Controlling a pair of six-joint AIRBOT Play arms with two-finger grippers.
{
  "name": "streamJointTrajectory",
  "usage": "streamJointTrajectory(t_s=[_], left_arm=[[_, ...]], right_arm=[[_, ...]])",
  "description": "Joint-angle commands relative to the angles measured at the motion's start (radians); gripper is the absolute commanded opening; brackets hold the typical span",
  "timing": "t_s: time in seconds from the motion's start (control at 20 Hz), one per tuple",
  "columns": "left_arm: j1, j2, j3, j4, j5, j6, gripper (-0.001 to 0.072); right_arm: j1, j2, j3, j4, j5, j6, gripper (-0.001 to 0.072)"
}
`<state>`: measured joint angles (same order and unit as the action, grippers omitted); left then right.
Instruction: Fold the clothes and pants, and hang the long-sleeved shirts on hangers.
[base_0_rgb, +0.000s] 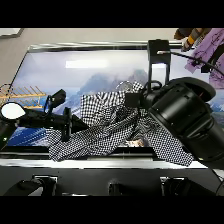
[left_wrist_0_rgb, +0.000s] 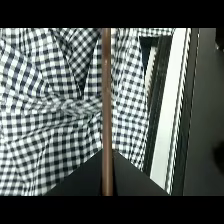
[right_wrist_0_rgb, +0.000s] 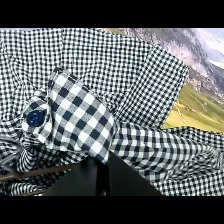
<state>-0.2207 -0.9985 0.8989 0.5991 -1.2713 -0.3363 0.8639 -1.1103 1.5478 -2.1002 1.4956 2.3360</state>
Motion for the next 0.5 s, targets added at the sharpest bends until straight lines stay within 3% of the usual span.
streamJointTrajectory(t_s=[0.0,0.45], left_arm=[[-0.035,-0.024,0.000,-0.028,0.036,0.000,0.0022],[-0.095,-0.058,0.000,-0.102,0.119,0.001,0.0022]], right_arm=[[0.001,0.001,0.005,0.002,-0.019,0.002,0.0031],[0.001,0.001,0.005,0.002,-0.030,0.006,0.0031]])
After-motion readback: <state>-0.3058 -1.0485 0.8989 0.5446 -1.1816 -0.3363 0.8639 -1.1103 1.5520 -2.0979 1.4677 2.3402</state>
